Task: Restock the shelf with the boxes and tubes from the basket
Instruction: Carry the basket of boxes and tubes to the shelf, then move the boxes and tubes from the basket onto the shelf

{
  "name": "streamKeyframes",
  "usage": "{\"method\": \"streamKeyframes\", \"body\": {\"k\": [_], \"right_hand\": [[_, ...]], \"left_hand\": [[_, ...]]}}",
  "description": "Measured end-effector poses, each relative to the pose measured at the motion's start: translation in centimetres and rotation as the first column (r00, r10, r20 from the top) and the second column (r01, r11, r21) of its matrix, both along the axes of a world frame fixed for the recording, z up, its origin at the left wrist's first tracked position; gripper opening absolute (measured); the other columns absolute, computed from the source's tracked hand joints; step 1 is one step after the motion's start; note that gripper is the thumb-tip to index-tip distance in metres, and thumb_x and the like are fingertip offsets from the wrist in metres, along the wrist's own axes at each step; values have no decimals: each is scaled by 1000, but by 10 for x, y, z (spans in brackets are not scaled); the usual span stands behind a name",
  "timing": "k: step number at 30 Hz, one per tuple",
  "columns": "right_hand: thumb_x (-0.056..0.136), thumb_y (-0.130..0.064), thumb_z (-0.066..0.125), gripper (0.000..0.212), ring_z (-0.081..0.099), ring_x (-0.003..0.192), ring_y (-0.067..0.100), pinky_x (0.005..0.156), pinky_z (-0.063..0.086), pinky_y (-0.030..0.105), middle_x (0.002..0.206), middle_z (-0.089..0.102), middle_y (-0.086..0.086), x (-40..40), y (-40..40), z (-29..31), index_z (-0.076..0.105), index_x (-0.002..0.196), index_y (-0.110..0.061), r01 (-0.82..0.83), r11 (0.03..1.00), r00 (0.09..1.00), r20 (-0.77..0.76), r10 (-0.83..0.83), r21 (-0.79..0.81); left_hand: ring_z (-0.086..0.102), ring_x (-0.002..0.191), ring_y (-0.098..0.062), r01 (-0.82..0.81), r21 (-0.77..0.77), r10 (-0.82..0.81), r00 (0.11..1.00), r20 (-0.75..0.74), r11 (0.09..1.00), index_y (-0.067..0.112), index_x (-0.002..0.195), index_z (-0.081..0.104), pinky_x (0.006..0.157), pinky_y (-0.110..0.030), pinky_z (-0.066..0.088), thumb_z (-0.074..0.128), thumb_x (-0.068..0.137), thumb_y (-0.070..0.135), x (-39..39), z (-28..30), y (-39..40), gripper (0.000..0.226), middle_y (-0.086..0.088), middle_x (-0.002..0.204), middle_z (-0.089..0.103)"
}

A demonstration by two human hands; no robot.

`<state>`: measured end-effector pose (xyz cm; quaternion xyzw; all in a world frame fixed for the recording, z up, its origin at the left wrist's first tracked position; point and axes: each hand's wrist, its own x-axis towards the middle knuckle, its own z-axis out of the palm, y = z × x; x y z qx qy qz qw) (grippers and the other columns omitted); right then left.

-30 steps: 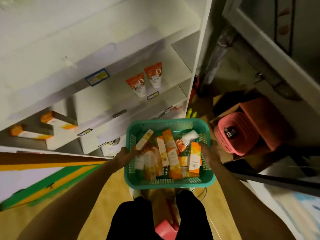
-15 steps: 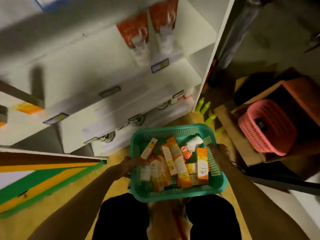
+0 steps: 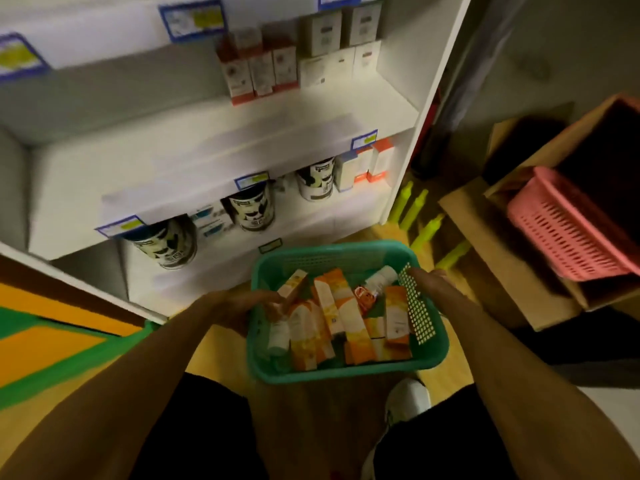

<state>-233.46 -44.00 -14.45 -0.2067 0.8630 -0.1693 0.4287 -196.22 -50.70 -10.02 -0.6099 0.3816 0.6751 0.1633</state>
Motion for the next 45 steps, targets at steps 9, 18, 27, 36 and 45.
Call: {"method": "streamKeyframes", "body": {"k": [9, 18, 27, 36, 45], "right_hand": [[82, -57, 64, 73, 59, 106, 34, 79, 50, 39, 126, 58, 17, -4, 42, 35, 50, 132, -6, -95, 991, 993, 57, 100, -90], [71, -52, 79, 80, 59, 112, 37, 92, 53, 48, 130, 58, 17, -48, 28, -1, 52, 134, -9, -24, 999, 993, 118, 28, -36], [43, -72, 75, 98, 66, 90, 31, 79, 59, 45, 105, 65, 12, -78, 24, -91, 54, 119, -13, 208, 976, 966, 146, -215, 60], [35, -69, 75, 112, 66, 95, 32, 77, 60, 44, 111, 64, 15, -80, 15, -139, 51, 126, -7, 277, 961, 941, 194, -276, 22], [84, -45, 64, 75, 34, 134, 39, 109, 34, 49, 144, 40, 20, -27, -23, -148, 39, 141, -4, 114, 992, 947, -295, -124, -51]], "left_hand": [[63, 109, -30, 91, -172, -85, 995, 45, 981, 21, 128, 55, 86, -43, 56, 63, 77, 67, 7, 6, 29, 69, -12, 121, 65], [61, 101, -25, 192, -279, -173, 980, 95, 941, 20, 131, 50, 83, -40, 54, 69, 83, 53, -51, -23, -10, 62, -7, 116, 62], [71, 93, -16, 295, -456, -331, 944, 1, 840, 33, 109, 64, 71, -34, 62, 82, 68, 59, -91, -107, -57, 52, 4, 102, 73], [62, 109, -4, 219, -639, -389, 911, -138, 738, 40, 126, 54, 89, -31, 56, 72, 78, 58, -109, -143, -68, 54, 13, 122, 63], [46, 131, -34, 632, -611, -426, 774, 469, 476, 19, 149, 30, 107, -47, 42, 59, 80, 67, -122, -188, -84, 89, -14, 148, 40]]}}
